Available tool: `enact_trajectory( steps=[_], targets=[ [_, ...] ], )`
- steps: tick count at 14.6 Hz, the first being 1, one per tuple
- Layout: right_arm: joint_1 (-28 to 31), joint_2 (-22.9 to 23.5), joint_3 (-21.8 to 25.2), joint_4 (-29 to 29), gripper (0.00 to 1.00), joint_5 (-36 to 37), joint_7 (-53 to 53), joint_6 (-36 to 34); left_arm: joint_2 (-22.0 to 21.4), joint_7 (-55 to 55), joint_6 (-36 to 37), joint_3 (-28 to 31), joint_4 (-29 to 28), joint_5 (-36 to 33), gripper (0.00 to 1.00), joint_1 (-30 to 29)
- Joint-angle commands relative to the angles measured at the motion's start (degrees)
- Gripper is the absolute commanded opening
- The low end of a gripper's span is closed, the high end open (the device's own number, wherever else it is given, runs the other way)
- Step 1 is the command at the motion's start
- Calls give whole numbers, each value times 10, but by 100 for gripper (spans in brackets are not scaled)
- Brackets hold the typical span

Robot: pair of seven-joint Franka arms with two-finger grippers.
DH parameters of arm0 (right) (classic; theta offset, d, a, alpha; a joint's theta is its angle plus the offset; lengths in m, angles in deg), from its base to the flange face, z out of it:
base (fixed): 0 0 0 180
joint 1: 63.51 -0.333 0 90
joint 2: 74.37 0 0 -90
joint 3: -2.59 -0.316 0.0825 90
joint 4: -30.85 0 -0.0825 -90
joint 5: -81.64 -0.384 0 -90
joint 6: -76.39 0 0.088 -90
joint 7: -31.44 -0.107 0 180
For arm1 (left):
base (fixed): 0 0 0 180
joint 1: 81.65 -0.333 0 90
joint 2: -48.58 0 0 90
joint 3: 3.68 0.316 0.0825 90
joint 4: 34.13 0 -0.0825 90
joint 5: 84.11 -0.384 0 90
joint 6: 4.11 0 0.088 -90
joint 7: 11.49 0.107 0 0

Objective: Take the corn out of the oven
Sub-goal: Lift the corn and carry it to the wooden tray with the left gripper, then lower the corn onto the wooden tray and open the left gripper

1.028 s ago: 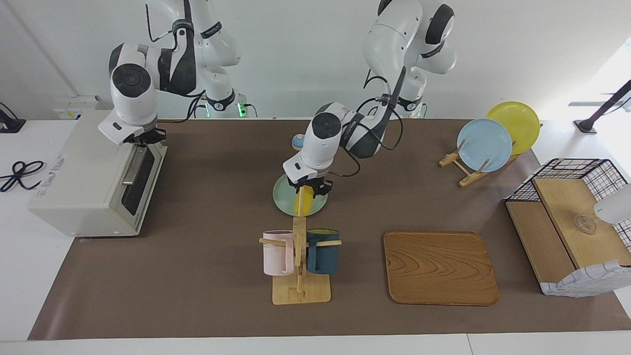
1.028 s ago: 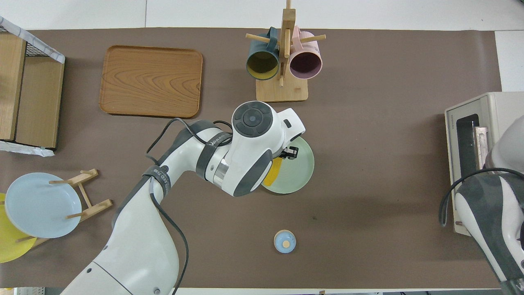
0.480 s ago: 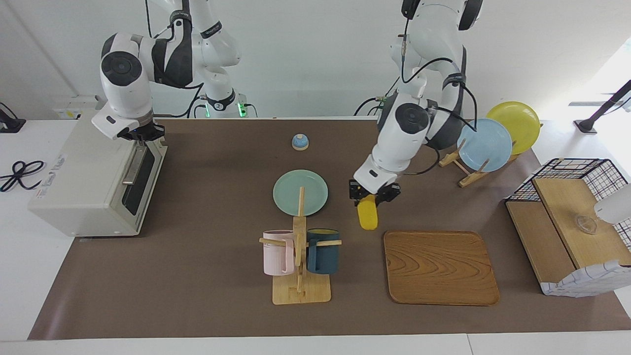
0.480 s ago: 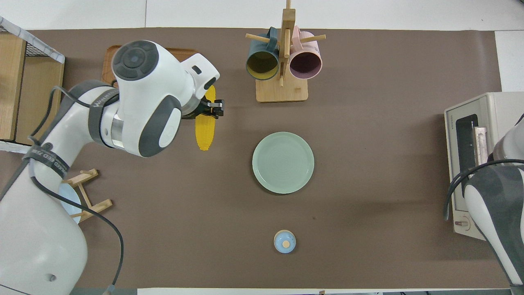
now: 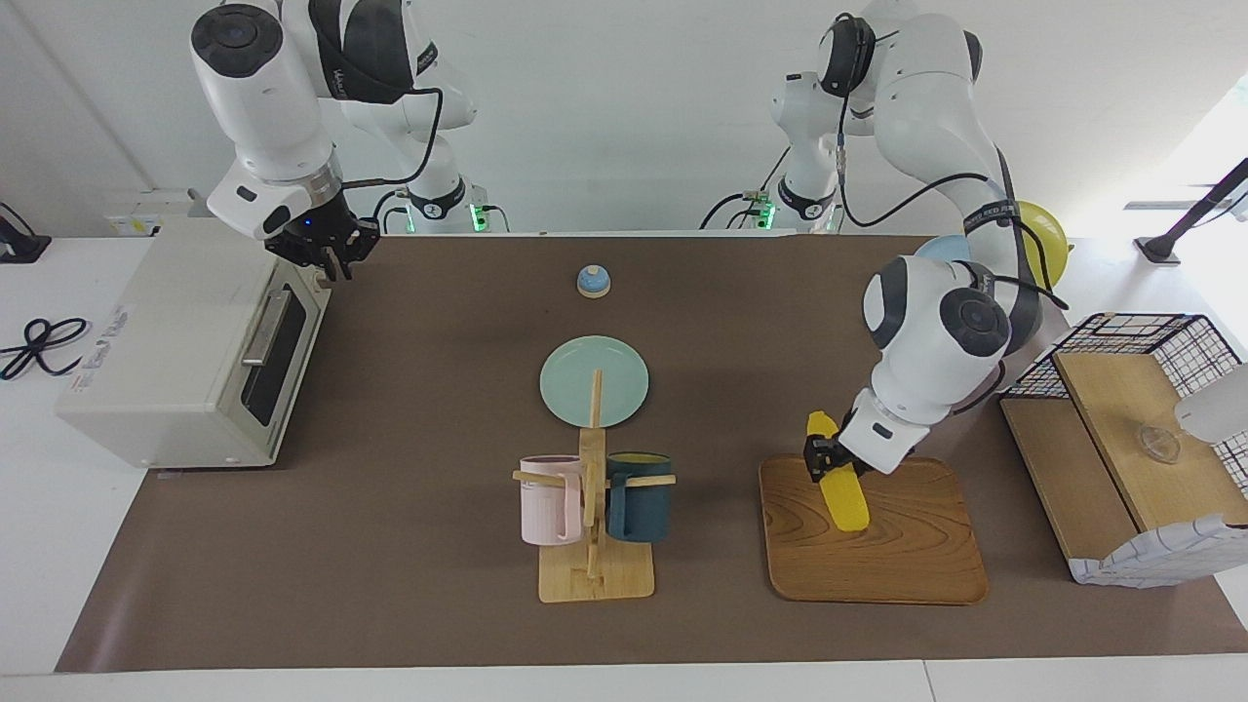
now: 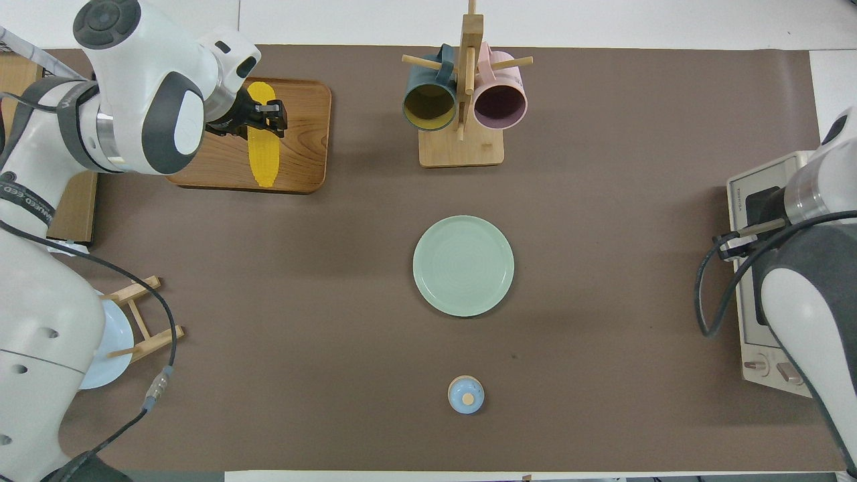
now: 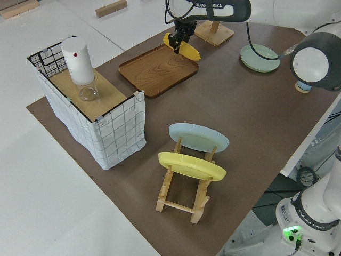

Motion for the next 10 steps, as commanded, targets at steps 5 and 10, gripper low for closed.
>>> enact_trajectory(
  steps=[5,10],
  targets=[
    [-15,62,0,-99,100,-25,-11,-26,122,10,-23,-10,111,-10,0,-29],
    [-15,63,8,-106,100,-54,-35,-59,123,18,-28,-10,109,-8,0,-36]
  ],
)
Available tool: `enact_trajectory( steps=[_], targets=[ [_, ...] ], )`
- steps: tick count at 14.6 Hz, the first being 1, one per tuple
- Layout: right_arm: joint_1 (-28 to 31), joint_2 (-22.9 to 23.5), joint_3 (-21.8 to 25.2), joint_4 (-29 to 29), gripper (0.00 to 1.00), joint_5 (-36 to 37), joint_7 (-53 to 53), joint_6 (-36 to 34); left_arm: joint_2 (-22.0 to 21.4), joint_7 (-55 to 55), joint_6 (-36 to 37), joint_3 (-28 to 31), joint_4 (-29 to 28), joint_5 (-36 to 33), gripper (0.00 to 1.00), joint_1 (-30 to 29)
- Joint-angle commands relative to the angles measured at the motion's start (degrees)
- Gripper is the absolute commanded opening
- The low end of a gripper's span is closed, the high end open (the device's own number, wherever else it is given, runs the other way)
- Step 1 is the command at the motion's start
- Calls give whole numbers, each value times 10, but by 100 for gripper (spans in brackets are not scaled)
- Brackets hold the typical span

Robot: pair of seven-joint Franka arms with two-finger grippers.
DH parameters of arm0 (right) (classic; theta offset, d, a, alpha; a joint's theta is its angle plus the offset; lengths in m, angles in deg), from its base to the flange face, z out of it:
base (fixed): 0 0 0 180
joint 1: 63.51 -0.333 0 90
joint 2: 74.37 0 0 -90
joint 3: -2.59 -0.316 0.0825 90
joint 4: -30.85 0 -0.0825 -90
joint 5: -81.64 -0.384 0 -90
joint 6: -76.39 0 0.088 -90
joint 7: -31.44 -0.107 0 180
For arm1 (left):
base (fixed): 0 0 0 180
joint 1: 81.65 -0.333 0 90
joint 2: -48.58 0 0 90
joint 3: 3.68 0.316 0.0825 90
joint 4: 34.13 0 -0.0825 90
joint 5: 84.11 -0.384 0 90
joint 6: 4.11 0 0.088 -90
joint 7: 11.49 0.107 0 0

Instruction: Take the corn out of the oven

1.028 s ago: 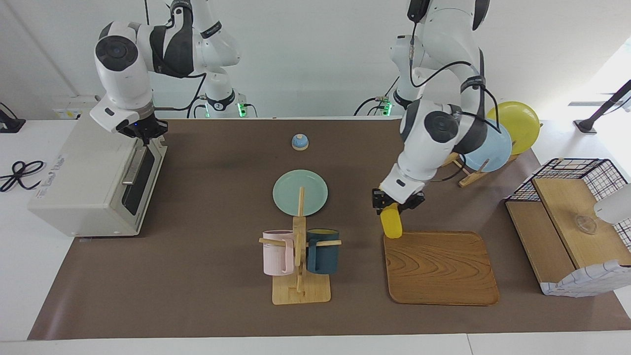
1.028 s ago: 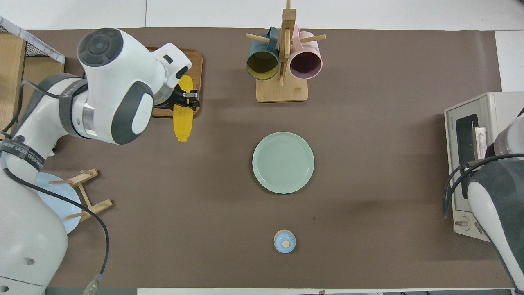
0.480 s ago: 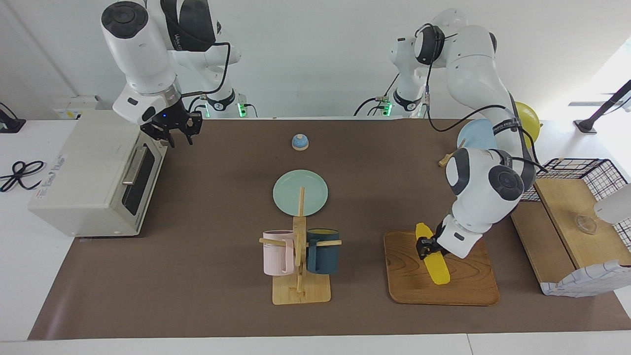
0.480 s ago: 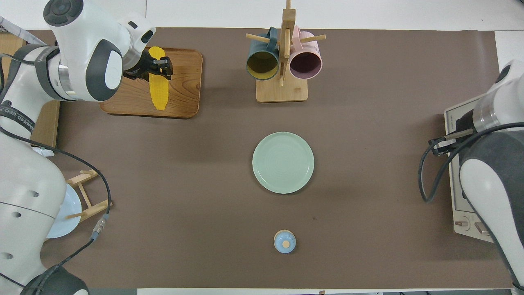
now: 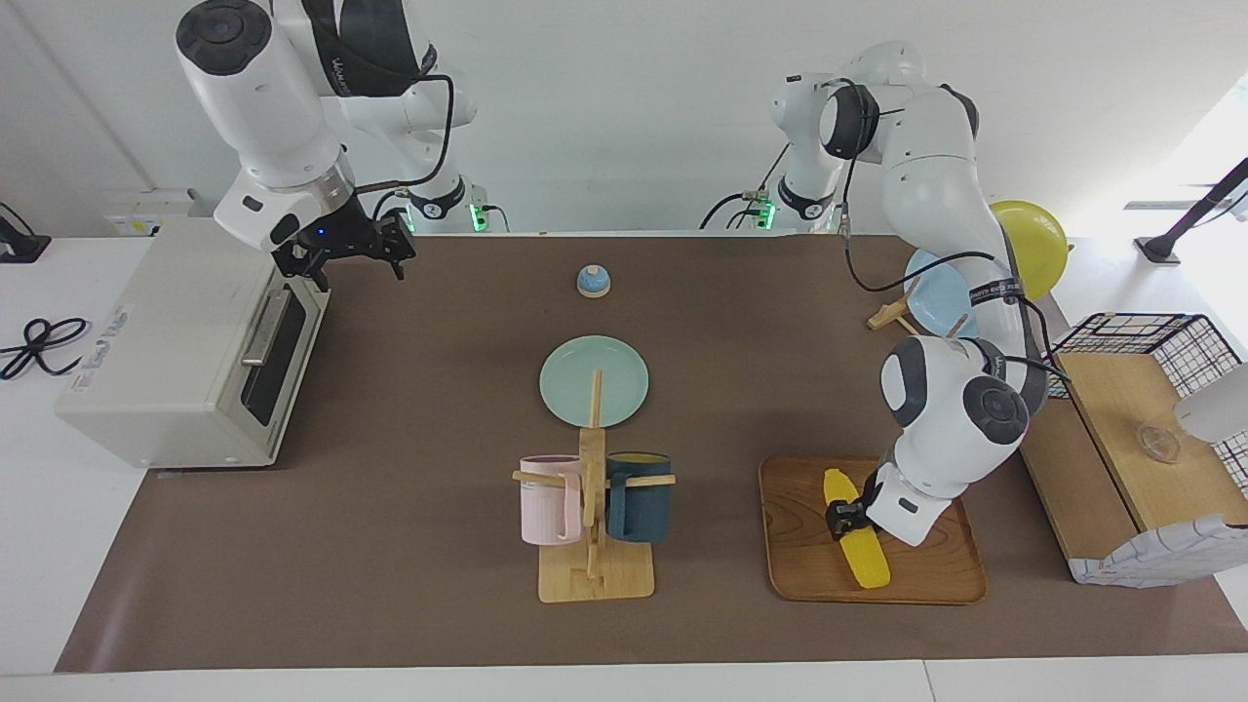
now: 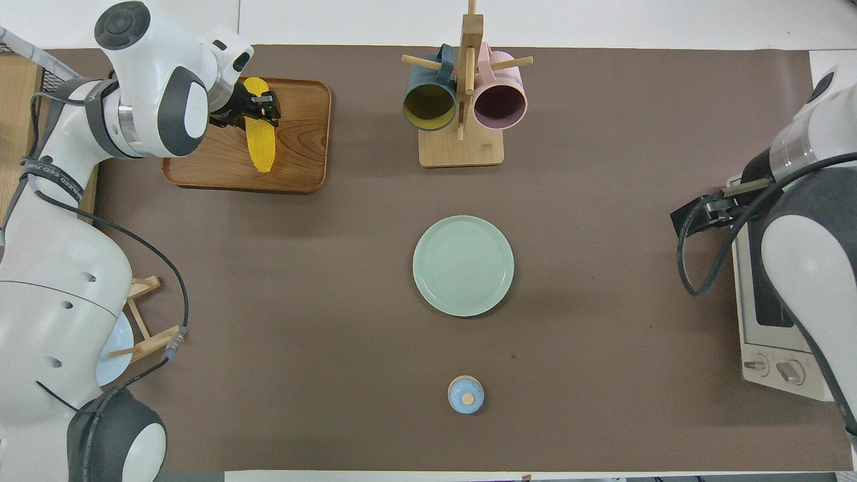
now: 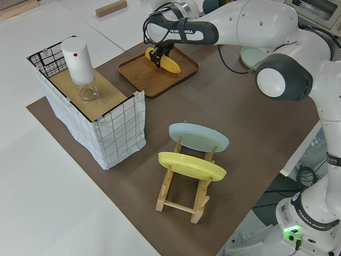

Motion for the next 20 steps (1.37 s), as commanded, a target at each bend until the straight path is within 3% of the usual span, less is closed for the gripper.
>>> enact_trajectory(
  steps=[1,2,3,8,12,14,18,20],
  targets=[
    [-2,1,4,-10,100,-10,-19,-17,9,14,-4,-4,19,-9,0,-8],
    [-2,-1,5,-9,100,-10,-25,-21,8,25,-8,-4,15,-10,43,-7],
    [-2,-1,5,-10,100,-9,-26,-21,7,27,-8,-3,11,-9,99,-7],
    [9,-24,6,21,100,-9,-33,-23,-18,26,3,0,10,-9,100,-8],
    [9,-23,5,21,100,-9,-33,-21,-72,18,44,2,-17,-8,100,-16],
    [11,-23,5,20,100,-12,-32,-19,-111,20,76,4,-29,-11,100,-30],
    [28,-29,5,20,100,-10,-33,-22,-230,22,110,19,-123,-12,100,-38],
    [31,-30,5,20,100,-8,-32,-22,-267,21,151,23,-140,-12,100,-40]
  ],
)
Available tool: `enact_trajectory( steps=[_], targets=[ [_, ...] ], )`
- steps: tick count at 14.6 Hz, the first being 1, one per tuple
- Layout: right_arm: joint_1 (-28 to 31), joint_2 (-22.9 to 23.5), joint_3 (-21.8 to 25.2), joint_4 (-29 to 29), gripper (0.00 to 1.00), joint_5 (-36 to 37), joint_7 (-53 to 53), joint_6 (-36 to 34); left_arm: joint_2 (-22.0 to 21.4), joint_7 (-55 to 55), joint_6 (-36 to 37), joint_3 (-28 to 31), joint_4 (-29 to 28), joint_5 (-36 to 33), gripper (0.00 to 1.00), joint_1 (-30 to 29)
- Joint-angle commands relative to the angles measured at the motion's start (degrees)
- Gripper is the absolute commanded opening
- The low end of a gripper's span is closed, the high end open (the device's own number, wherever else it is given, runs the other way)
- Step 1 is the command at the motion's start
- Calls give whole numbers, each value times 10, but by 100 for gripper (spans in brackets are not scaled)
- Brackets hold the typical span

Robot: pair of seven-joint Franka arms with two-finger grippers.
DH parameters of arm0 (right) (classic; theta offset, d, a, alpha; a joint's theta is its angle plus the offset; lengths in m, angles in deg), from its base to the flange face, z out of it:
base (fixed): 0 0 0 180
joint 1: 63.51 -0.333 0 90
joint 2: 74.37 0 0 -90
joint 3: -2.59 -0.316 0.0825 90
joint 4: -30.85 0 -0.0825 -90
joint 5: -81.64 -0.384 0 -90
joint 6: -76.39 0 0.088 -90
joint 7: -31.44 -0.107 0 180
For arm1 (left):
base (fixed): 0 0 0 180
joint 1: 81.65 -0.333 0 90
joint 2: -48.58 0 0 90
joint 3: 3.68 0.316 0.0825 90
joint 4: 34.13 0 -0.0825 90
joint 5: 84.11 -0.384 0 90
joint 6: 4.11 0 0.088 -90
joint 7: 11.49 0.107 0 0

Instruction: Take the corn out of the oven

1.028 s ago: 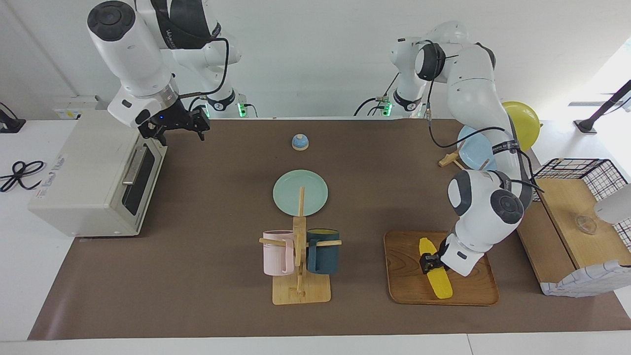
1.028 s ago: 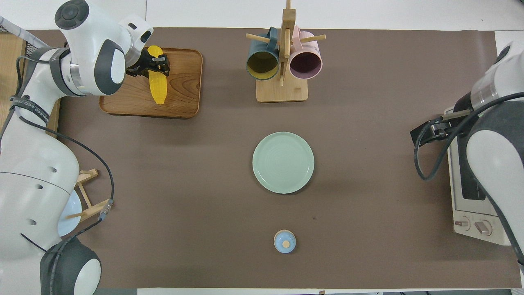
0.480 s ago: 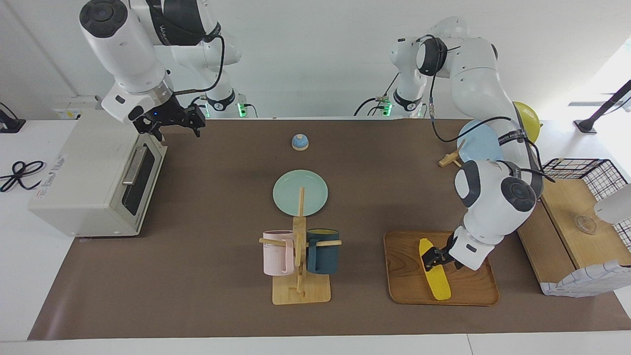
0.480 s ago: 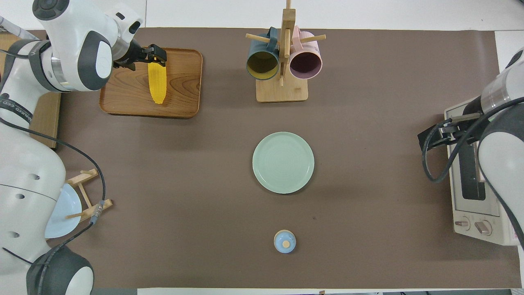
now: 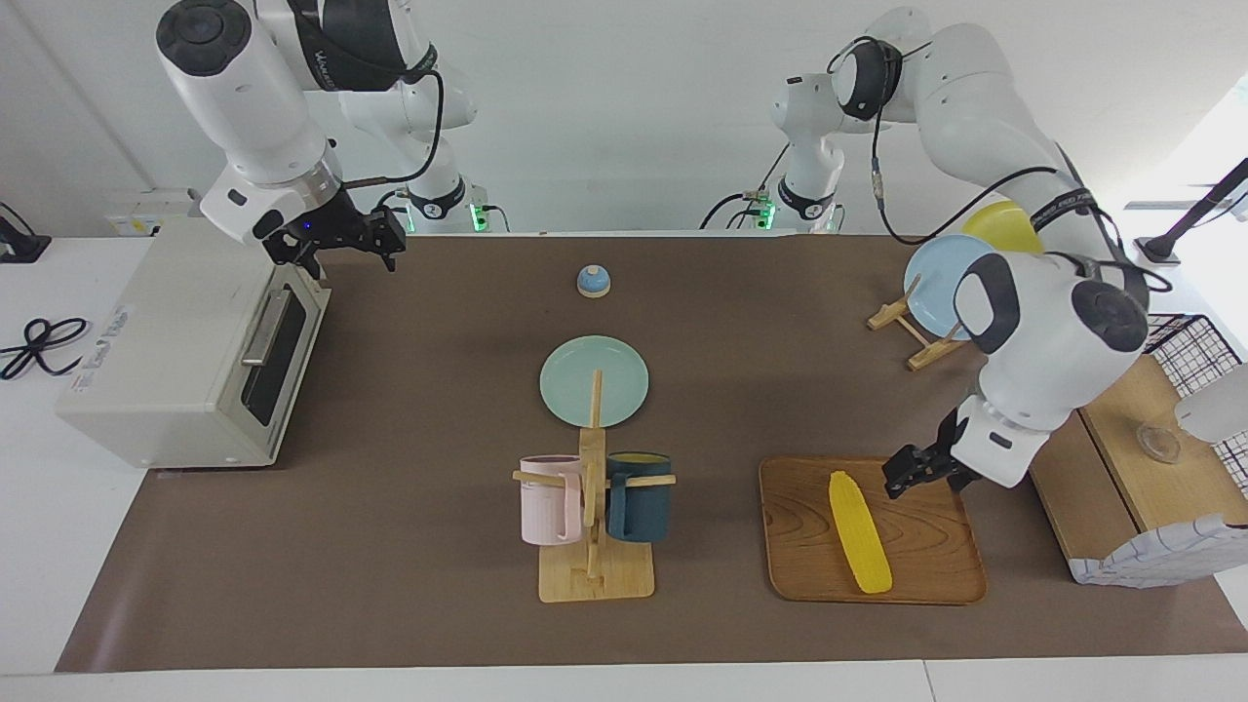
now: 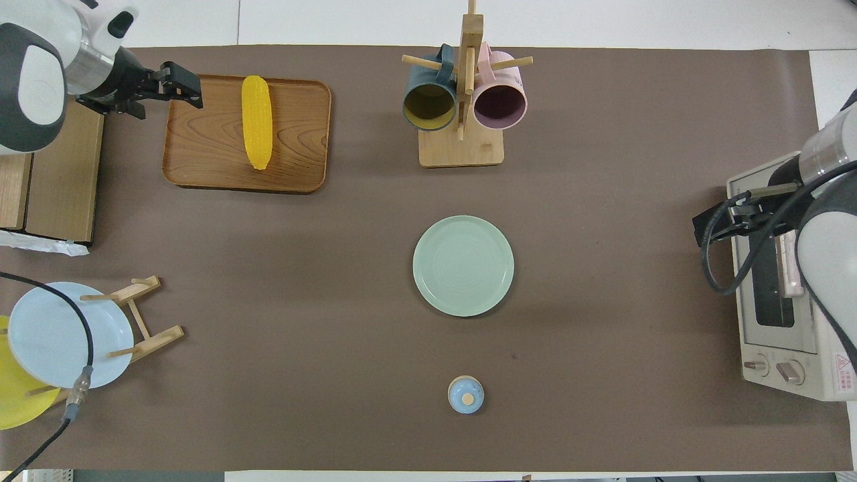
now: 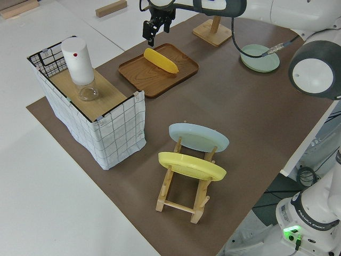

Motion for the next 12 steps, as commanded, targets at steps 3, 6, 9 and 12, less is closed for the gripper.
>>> enact_trajectory(
  steps=[3,6,9,12],
  targets=[
    [11,-17,-4,14,100,-11,-6,6,-112,3,105,8,-71,-11,100,-5],
    [13,-17,-5,13,100,-15,-6,5,-172,3,161,9,-100,-12,100,-5],
    [13,-16,-7,14,100,-7,-6,36,-266,1,161,8,-207,-24,100,-1],
    [16,-15,-6,15,100,-8,-8,69,-297,0,151,5,-253,-24,100,4]
  ],
)
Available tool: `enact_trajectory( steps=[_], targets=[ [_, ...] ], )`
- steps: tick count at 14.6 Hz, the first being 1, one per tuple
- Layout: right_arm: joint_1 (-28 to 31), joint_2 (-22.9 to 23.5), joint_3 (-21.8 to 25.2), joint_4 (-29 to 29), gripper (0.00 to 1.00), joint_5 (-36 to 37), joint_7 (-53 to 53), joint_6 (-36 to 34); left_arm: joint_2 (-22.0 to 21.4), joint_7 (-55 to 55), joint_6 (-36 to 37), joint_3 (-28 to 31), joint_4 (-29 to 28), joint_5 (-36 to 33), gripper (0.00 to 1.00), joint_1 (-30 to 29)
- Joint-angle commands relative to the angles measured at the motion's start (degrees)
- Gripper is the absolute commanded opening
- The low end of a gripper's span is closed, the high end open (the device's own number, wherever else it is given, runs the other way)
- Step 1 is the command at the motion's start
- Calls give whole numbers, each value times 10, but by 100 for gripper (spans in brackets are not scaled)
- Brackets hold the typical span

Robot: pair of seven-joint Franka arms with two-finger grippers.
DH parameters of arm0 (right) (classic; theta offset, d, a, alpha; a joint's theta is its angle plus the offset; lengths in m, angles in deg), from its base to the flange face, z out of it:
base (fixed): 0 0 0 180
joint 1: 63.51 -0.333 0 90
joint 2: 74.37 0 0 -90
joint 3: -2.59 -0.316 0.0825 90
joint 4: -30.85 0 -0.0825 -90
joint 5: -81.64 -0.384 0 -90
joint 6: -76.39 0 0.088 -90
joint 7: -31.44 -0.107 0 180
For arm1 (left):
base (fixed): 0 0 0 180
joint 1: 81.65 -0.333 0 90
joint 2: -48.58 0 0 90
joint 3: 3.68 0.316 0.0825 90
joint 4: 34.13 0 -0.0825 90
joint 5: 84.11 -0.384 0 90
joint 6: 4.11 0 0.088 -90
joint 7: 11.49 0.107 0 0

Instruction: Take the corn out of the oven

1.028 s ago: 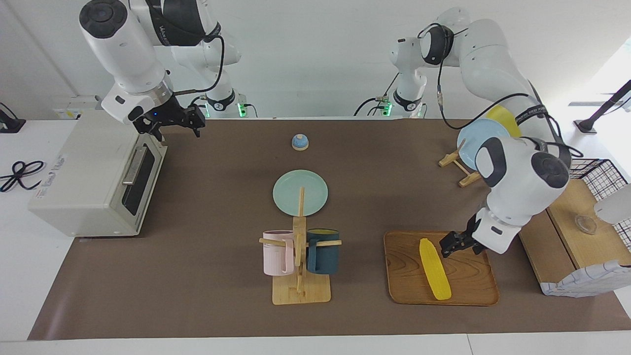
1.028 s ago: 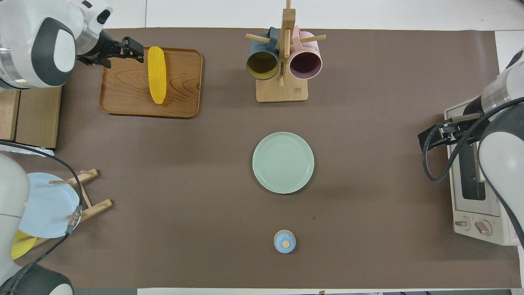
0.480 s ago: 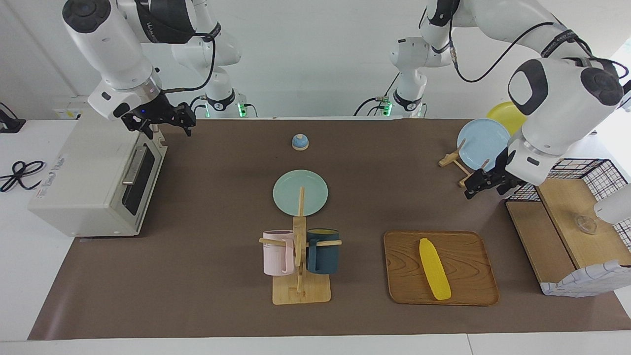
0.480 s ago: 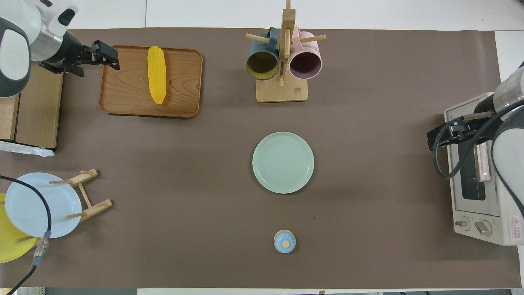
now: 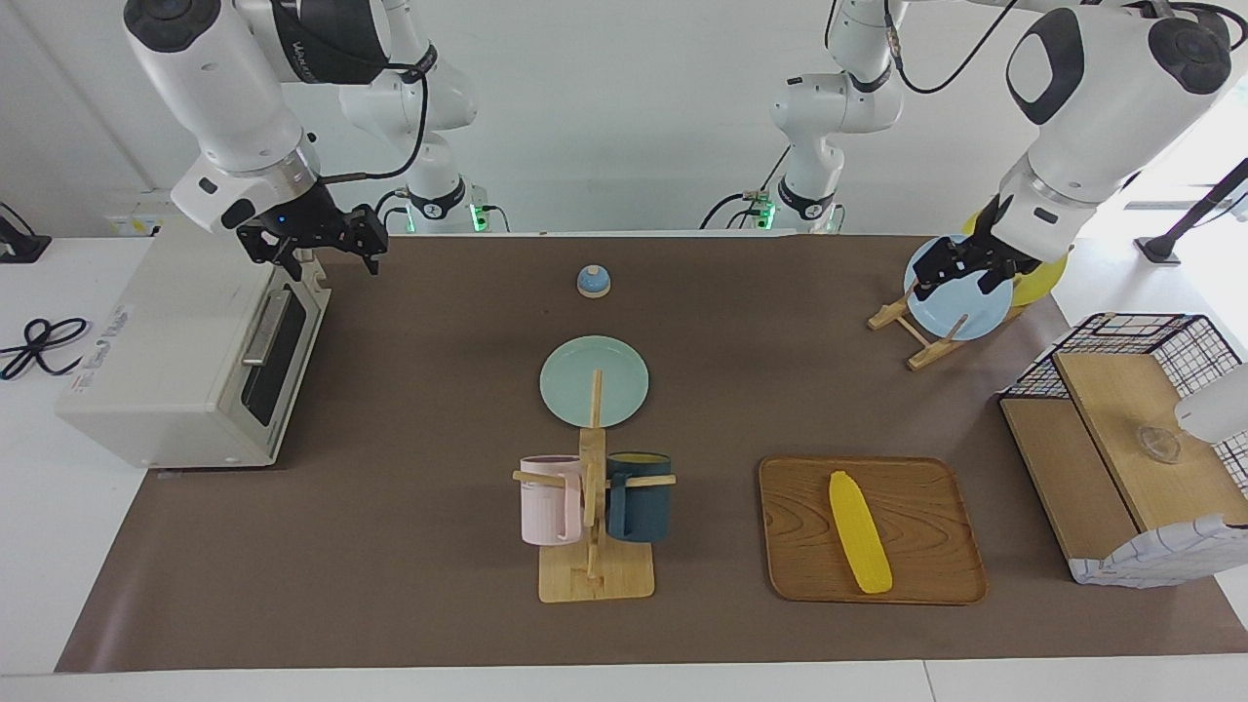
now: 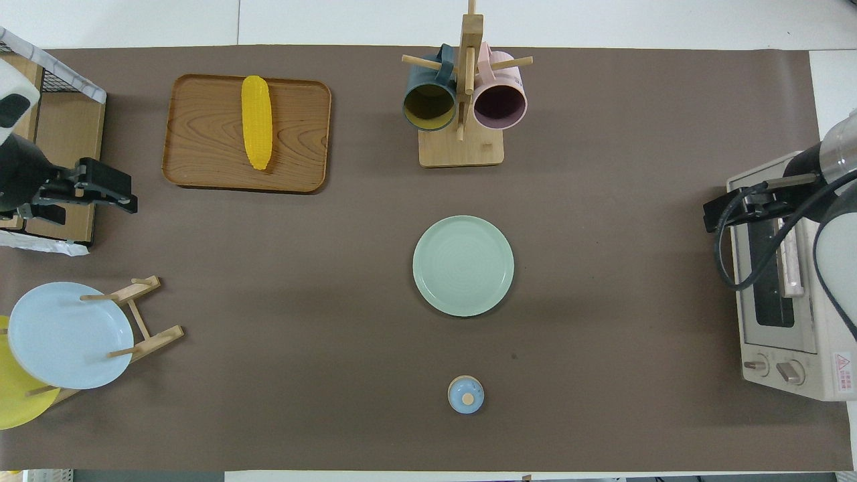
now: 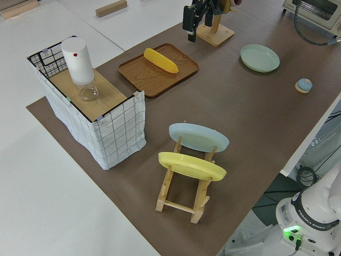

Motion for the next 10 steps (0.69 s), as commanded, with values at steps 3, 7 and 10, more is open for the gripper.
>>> enact_trajectory(
  steps=[3,7,10],
  targets=[
    [9,-8,-3,14,100,-15,-7,30,-27,6,-23,-4,-37,-14,100,13],
    [9,-8,-3,14,100,-15,-6,29,-23,5,-23,-4,-30,-15,100,13],
    [9,-8,-3,14,100,-15,-6,29,-25,4,-25,-5,-31,-14,100,10]
  ],
)
